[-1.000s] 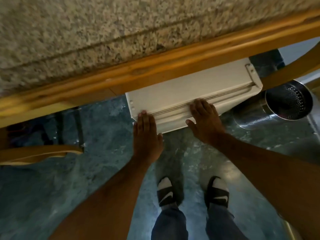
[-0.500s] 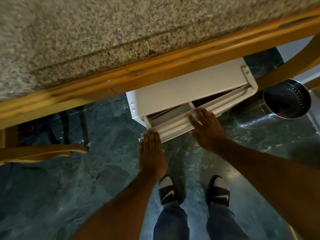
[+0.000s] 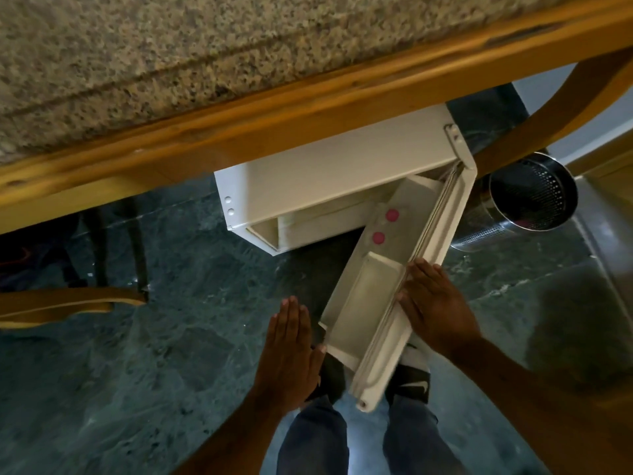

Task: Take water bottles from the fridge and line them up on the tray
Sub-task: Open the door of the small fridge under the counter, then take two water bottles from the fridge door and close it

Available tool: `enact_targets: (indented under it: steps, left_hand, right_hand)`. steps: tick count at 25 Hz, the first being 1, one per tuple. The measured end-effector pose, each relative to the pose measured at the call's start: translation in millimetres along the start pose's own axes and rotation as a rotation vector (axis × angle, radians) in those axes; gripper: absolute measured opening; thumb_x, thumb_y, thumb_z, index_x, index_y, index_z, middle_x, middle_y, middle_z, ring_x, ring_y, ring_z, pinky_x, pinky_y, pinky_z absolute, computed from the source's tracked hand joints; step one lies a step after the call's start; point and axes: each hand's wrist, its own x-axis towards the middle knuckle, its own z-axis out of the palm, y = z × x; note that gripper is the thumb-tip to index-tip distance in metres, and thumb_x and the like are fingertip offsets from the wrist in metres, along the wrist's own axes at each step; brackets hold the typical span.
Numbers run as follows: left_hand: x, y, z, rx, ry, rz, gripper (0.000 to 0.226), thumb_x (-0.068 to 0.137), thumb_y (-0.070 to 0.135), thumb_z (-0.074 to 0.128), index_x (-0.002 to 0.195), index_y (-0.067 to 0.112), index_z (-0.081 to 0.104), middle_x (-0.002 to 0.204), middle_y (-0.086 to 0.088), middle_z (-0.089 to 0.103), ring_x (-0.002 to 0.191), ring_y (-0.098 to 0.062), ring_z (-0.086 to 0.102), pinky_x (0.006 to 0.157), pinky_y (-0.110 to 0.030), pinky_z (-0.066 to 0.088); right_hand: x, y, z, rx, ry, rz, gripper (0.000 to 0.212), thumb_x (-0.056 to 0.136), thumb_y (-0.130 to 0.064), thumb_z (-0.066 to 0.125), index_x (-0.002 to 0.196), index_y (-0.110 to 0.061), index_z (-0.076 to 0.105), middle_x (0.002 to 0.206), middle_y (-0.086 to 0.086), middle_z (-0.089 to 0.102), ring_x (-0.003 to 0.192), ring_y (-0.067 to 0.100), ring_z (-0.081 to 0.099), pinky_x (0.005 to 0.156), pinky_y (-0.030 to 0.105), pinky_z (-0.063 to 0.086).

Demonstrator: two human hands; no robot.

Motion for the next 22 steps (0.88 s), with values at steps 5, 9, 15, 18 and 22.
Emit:
enact_targets:
  steps: [5, 9, 15, 18, 22]
  left_hand:
    - [41, 7, -6, 0.009, -0.072, 0.052, 0.075, 0.100, 0.046, 0.030, 0.152, 0.002, -0.002, 0.163, -0.022, -0.001, 0.152, -0.034, -0.005, 0.126, -0.049, 0.009]
    - [102, 27, -11, 0.166, -0.119, 0.187, 0.074, 0.101, 0.038, 0.037, 0.152, 0.001, -0.002, 0.163, -0.023, 0.000, 0.152, -0.036, -0.004, 0.126, -0.048, 0.006]
    - [212, 101, -20, 0.191, -0.075, 0.343, 0.075, 0.097, 0.025, 0.051, 0.152, 0.001, 0.007, 0.163, -0.023, 0.010, 0.151, -0.038, 0.011, 0.124, -0.047, 0.015]
    - [254, 131, -28, 0.148, -0.068, 0.405, 0.072, 0.095, 0.017, 0.058, 0.151, 0.002, 0.016, 0.160, -0.024, 0.021, 0.146, -0.039, 0.025, 0.121, -0.047, 0.026]
    - [280, 150, -24, 0.241, -0.115, 0.457, 0.044, 0.096, 0.018, 0.053, 0.136, 0.003, 0.042, 0.134, -0.026, 0.053, 0.118, -0.043, 0.055, 0.094, -0.054, 0.050]
  right_hand:
    - [-23, 25, -4, -0.032, 0.194, 0.113, 0.030, 0.091, -0.028, 0.055, 0.091, -0.001, 0.069, 0.101, 0.022, 0.071, 0.104, 0.034, 0.065, 0.094, 0.048, 0.051]
    - [-22, 29, -15, -0.201, 0.074, 0.383, 0.024, 0.088, -0.026, 0.060, 0.095, -0.004, 0.066, 0.095, 0.017, 0.067, 0.089, 0.034, 0.061, 0.078, 0.043, 0.051]
    - [-1, 52, -9, -0.140, -0.106, 0.471, 0.015, 0.090, -0.018, 0.054, 0.094, -0.006, 0.062, 0.093, 0.015, 0.066, 0.085, 0.033, 0.064, 0.067, 0.042, 0.057]
    - [9, 76, -1, -0.111, -0.137, 0.555, 0.018, 0.093, -0.023, 0.051, 0.095, -0.009, 0.061, 0.090, 0.013, 0.068, 0.077, 0.030, 0.068, 0.065, 0.037, 0.056]
    - [22, 91, 5, -0.245, -0.247, 0.481, 0.009, 0.090, -0.024, 0.053, 0.087, -0.016, 0.056, 0.085, 0.006, 0.066, 0.073, 0.022, 0.066, 0.060, 0.030, 0.049]
